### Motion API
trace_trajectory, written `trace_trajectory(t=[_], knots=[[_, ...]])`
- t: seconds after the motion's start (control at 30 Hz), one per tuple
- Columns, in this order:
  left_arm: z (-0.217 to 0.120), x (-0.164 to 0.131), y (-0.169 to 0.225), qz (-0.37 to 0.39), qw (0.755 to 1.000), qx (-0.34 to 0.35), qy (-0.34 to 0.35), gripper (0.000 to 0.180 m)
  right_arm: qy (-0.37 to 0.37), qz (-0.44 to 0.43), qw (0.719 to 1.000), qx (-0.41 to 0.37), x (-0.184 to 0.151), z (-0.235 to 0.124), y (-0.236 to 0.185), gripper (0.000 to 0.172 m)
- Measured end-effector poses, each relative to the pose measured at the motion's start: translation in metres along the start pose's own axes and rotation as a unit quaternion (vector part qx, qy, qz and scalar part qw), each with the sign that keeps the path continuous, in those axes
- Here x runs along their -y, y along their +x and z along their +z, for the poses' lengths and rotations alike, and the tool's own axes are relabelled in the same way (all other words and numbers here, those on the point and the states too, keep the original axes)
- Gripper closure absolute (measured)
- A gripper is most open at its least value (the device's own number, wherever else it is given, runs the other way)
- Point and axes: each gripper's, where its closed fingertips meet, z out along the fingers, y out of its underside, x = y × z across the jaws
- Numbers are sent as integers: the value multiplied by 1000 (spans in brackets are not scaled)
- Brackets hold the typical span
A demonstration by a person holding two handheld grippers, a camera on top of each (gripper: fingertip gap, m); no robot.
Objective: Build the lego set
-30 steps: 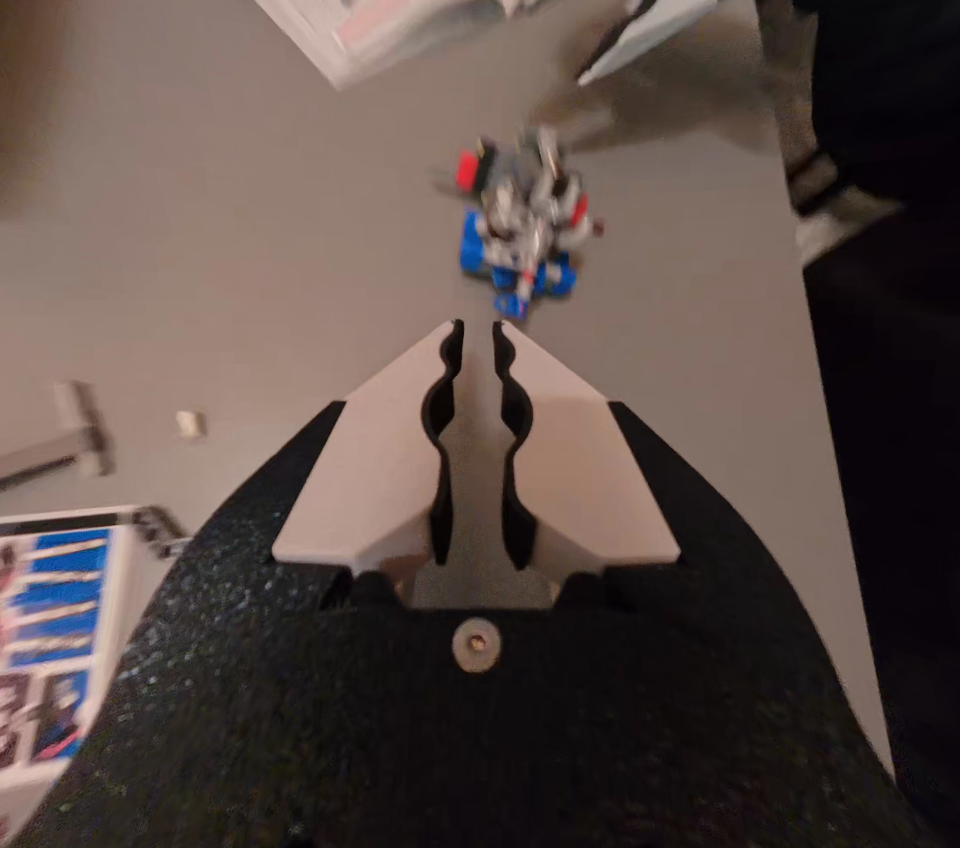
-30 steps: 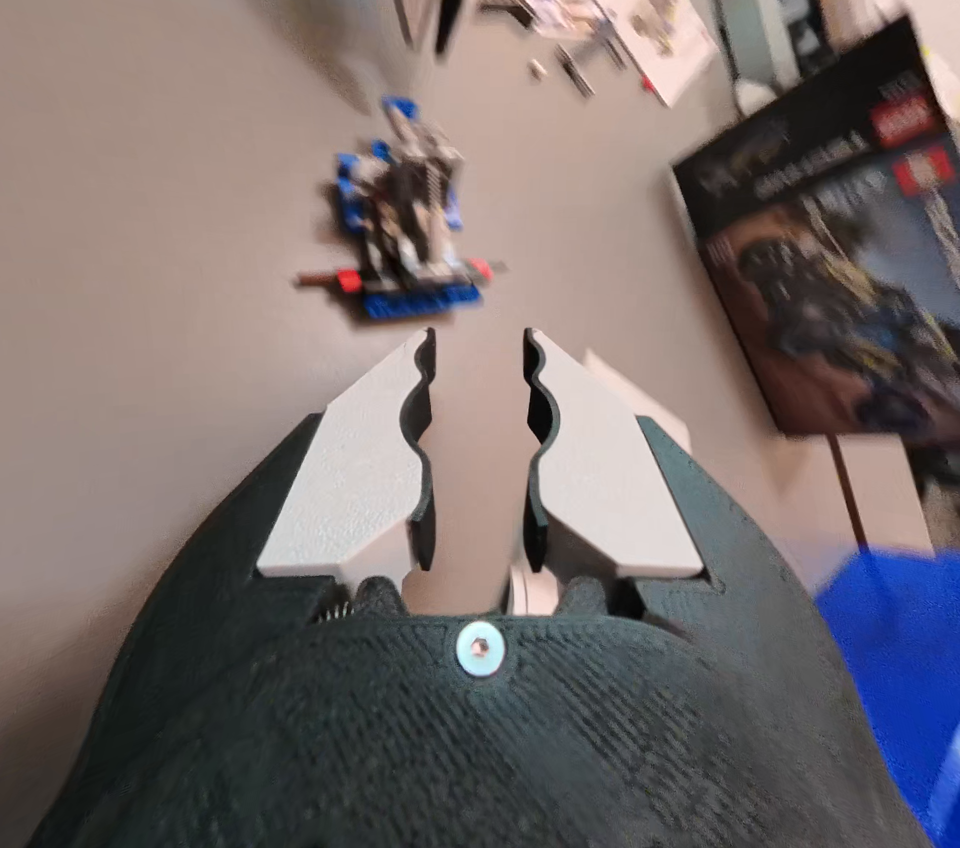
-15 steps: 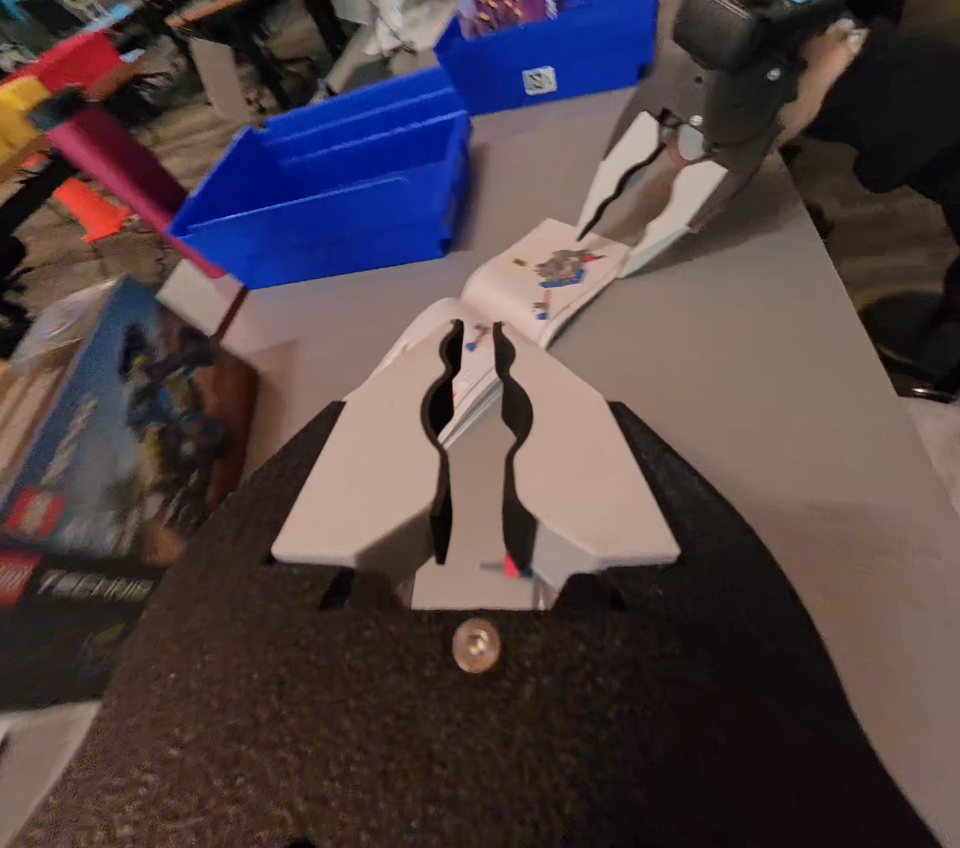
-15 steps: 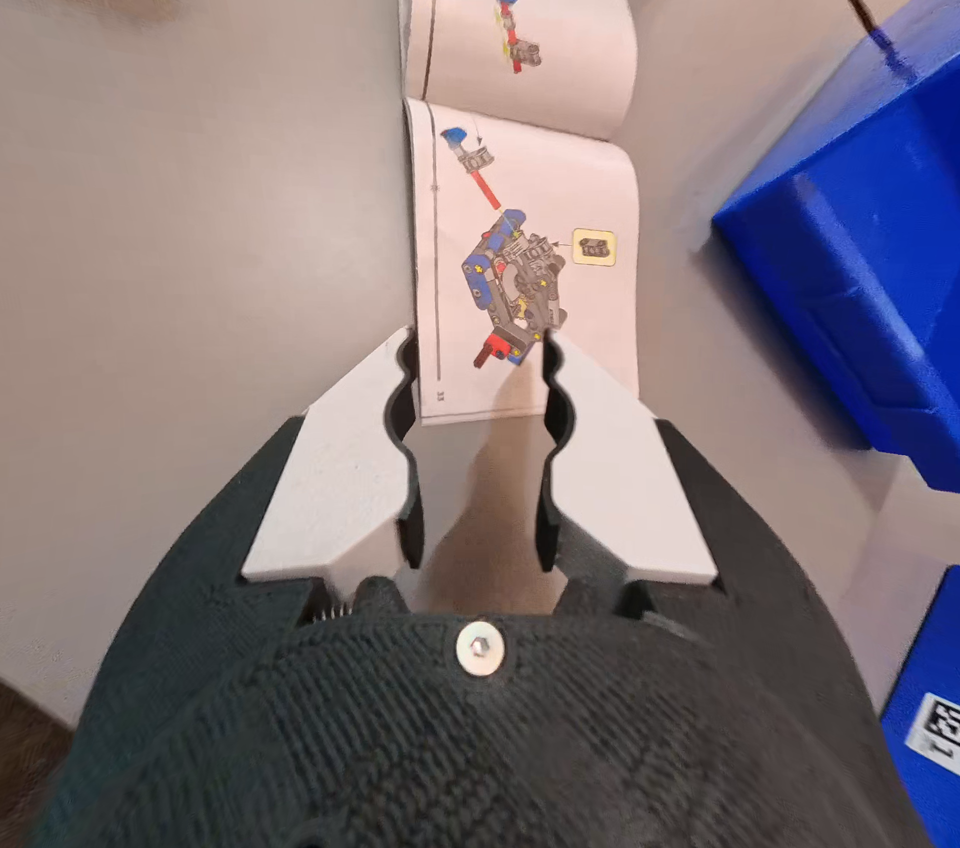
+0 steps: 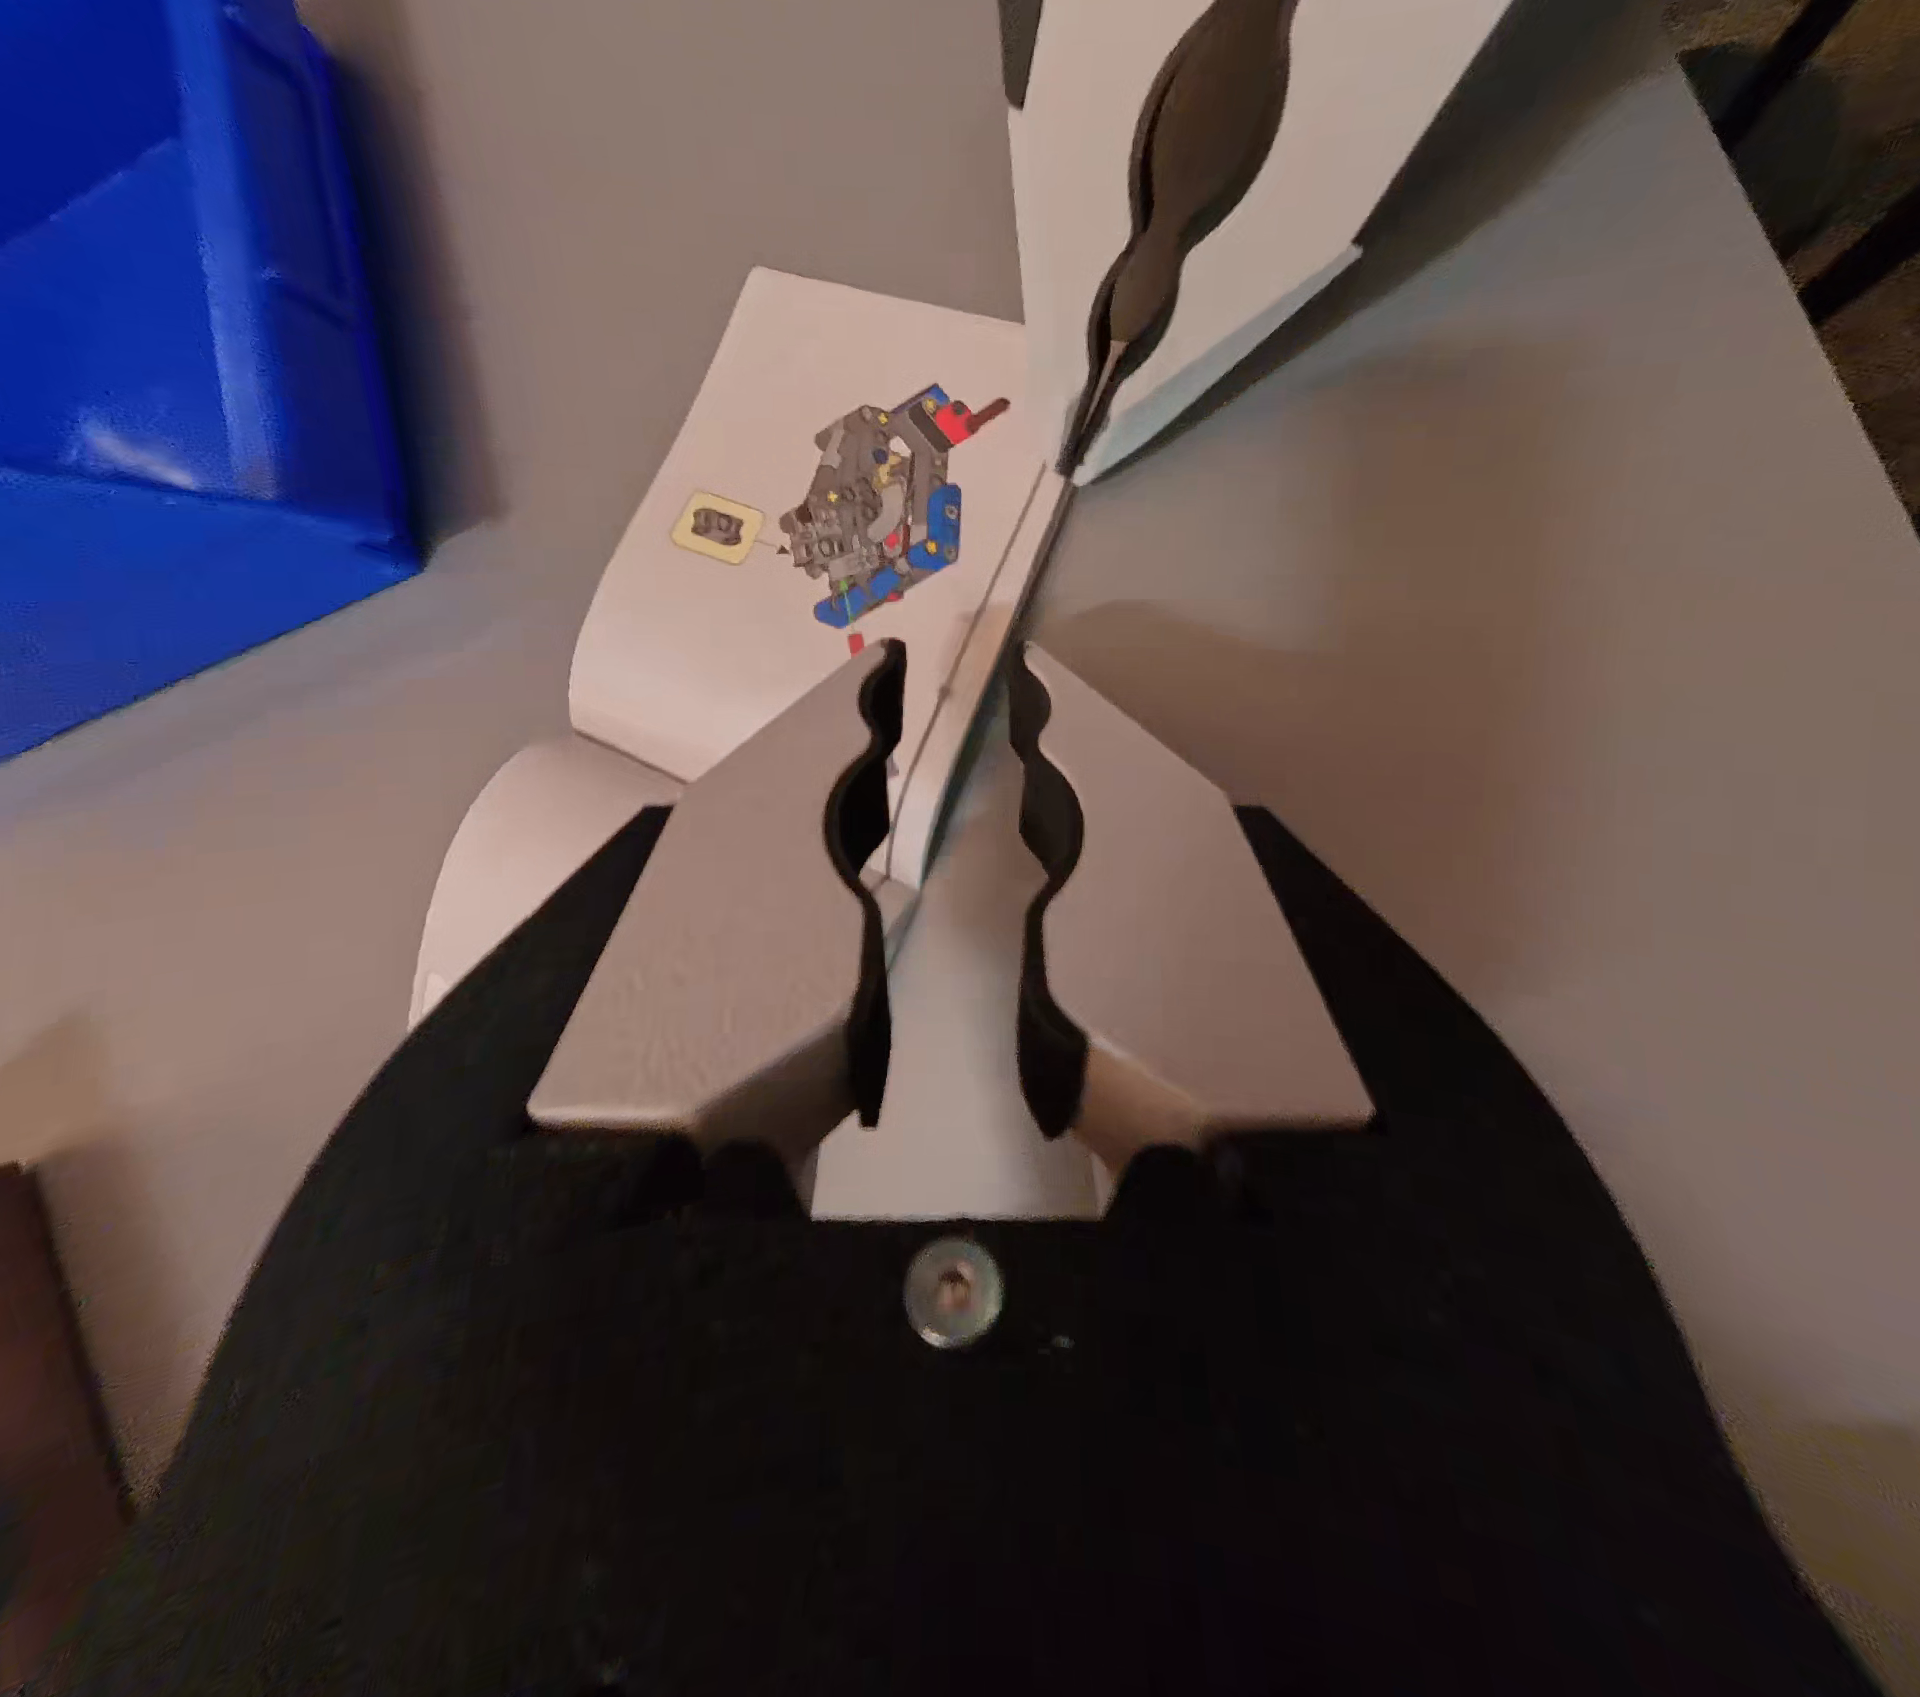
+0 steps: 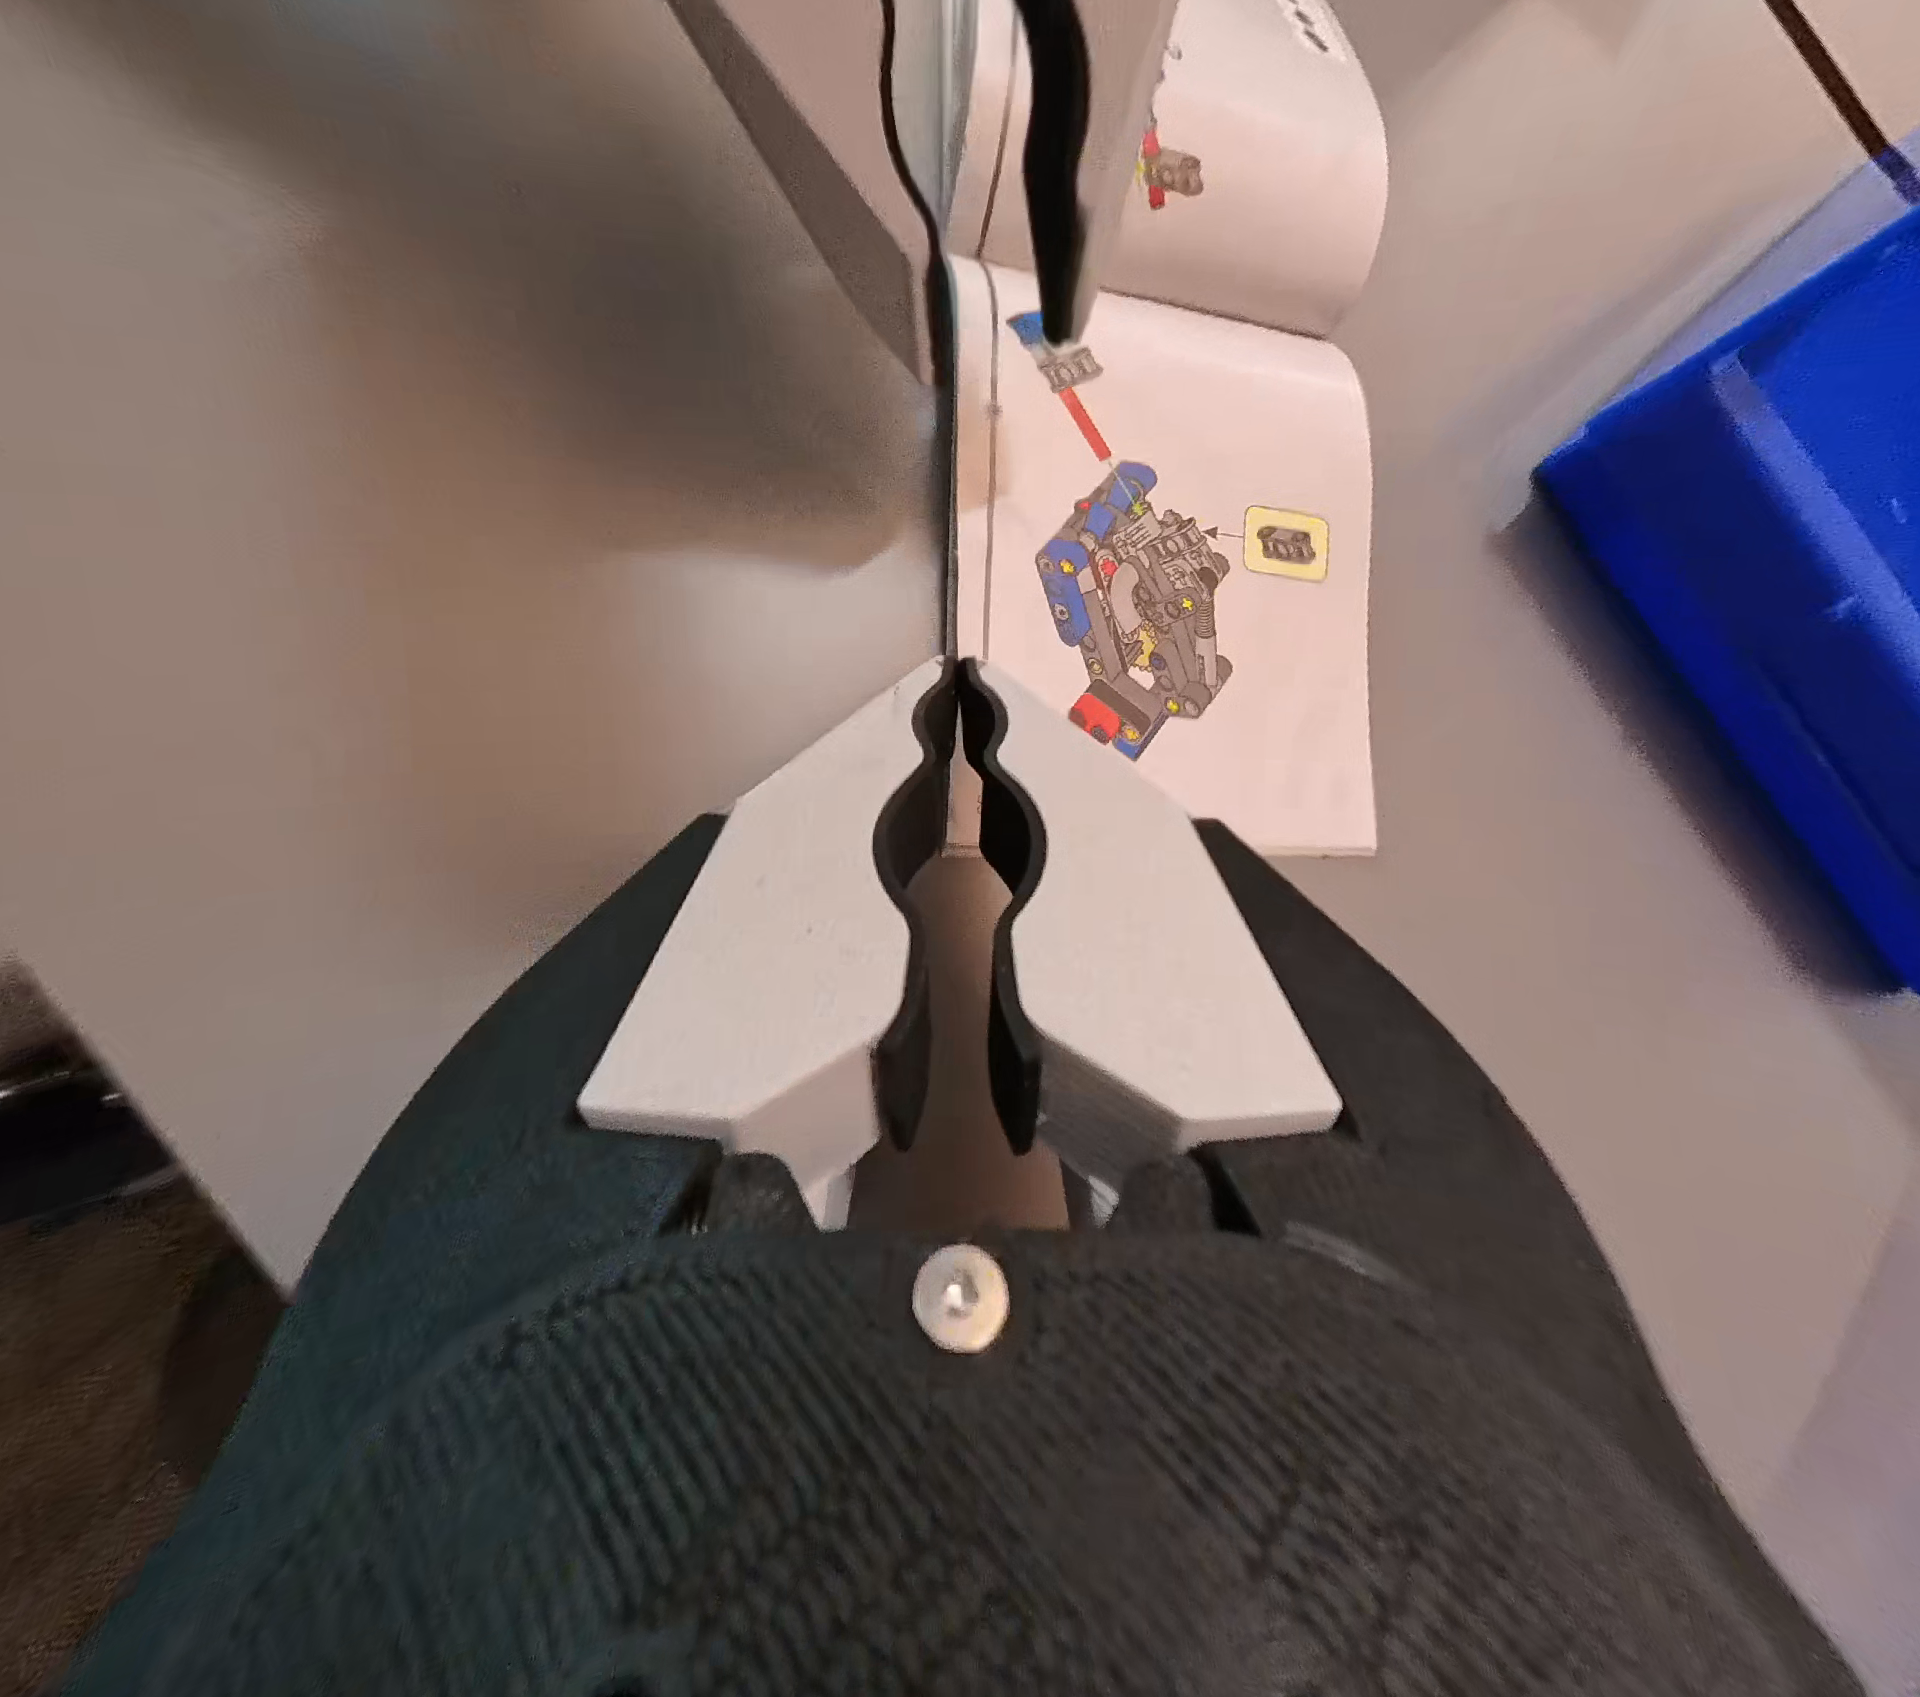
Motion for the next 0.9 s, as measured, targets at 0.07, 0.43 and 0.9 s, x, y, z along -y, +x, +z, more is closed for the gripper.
trace_trajectory(t=[0.07,0.43,0.9], knots=[[8,4,5,9,1000,-9,2,168,19,13,999,23,2,-7,-7,172],[20,11,17,4,1000,-11,17,180,62,35,997,33,4,-21,-8,172],[14,19,3,48,994,97,20,180,66,-14,996,-54,15,-26,15,160]])
